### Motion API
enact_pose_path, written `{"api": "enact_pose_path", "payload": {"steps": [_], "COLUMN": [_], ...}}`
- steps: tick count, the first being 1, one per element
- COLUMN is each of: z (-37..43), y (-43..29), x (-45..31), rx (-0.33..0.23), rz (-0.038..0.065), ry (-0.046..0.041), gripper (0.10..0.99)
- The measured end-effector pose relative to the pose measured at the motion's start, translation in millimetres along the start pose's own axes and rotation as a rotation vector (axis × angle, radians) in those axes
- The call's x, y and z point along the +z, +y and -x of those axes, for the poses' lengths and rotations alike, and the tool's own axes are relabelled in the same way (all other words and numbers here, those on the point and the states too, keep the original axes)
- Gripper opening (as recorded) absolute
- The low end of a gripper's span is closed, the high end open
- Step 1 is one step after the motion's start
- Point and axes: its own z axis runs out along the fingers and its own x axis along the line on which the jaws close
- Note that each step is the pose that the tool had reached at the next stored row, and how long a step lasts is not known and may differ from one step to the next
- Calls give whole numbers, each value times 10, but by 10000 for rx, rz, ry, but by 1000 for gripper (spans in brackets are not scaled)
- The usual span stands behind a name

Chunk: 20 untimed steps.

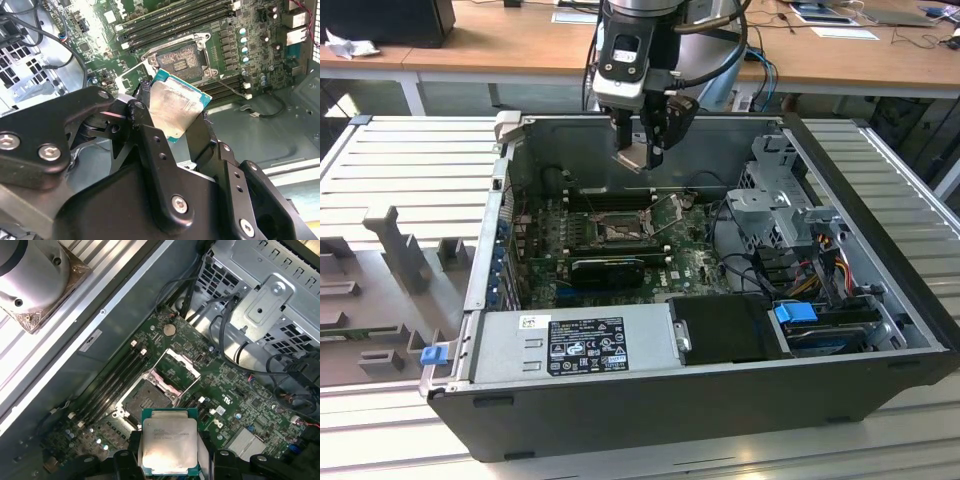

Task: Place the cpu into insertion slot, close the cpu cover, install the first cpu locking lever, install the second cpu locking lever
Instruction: 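Place the cpu into insertion slot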

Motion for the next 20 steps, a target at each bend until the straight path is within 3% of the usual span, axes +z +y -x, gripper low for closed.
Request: {"api": "enact_pose_path", "payload": {"steps": [20], "z": [0], "y": [0], "x": [2], "rx": [1061], "rz": [19], "ry": [-93], "gripper": [529]}}
